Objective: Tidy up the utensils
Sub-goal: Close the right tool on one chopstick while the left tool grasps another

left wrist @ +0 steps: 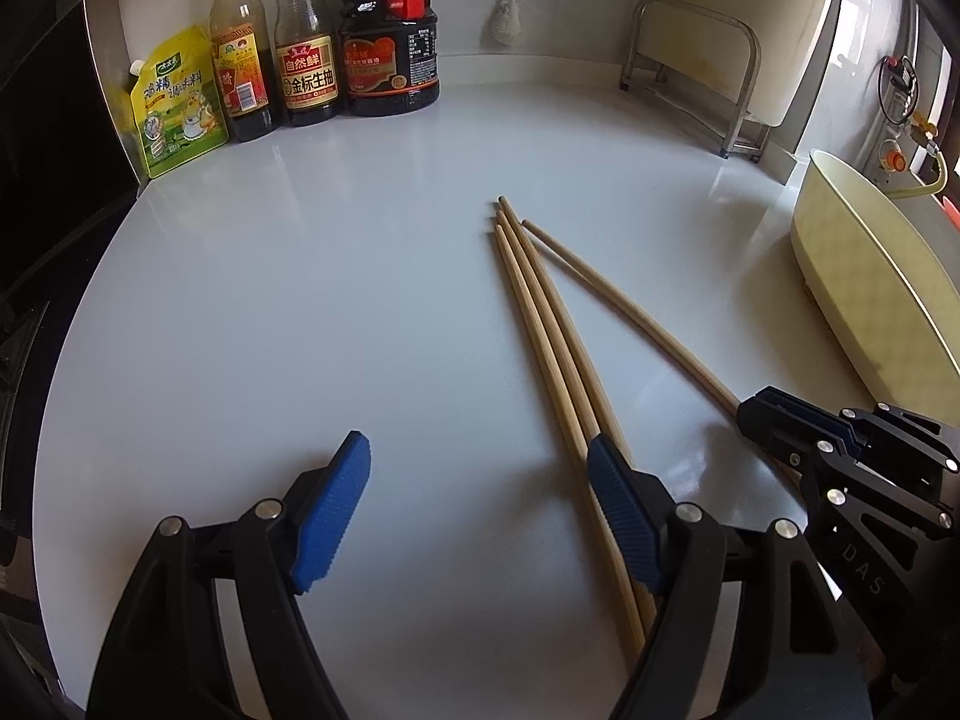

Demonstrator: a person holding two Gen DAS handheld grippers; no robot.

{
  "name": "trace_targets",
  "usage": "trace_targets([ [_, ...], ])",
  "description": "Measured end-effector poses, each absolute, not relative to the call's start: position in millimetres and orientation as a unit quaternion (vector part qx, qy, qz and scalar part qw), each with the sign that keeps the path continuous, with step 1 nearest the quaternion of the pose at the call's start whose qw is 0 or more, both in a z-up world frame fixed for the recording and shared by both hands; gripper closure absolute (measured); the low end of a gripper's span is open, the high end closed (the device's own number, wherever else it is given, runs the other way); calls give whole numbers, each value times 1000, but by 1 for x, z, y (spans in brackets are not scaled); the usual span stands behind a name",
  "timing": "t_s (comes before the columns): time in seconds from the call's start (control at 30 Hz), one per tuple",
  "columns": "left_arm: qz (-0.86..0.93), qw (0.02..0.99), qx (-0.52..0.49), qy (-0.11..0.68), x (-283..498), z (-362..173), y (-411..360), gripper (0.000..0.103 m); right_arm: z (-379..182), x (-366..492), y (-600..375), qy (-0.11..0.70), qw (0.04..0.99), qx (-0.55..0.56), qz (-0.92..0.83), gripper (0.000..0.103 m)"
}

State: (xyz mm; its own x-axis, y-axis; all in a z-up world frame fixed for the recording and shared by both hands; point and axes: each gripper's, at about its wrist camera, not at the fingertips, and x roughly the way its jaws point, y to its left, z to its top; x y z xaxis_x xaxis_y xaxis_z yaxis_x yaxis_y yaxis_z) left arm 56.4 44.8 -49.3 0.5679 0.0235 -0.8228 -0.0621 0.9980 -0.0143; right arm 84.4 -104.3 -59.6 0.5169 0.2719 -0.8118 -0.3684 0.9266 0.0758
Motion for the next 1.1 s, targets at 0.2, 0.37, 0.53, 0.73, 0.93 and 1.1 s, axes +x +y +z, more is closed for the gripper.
trace_targets([
  [0.2, 28, 886, -8, 463, 56, -50, 41, 24, -59, 85, -103, 456, 869, -52, 185, 88],
  [0.37, 38, 883, -6, 468, 58, -53, 41, 22, -60, 85, -103, 457, 868, -52, 186, 87],
  [0.53, 43, 881, -10, 470, 57, -57, 44, 22, -60, 85, -102, 456, 868, -55, 190, 87],
  [0.73, 48, 882, -15, 468, 57, -58, 51, 21, -62, 90, -101, 455, 869, -62, 184, 87],
  [0.93, 56, 882, -25, 468, 61, -58, 61, 21, -63, 95, -93, 451, 870, -81, 183, 86],
  [1.1, 53, 881, -33, 469, 65, -59, 64, 18, -63, 97, -81, 448, 867, -103, 193, 86],
])
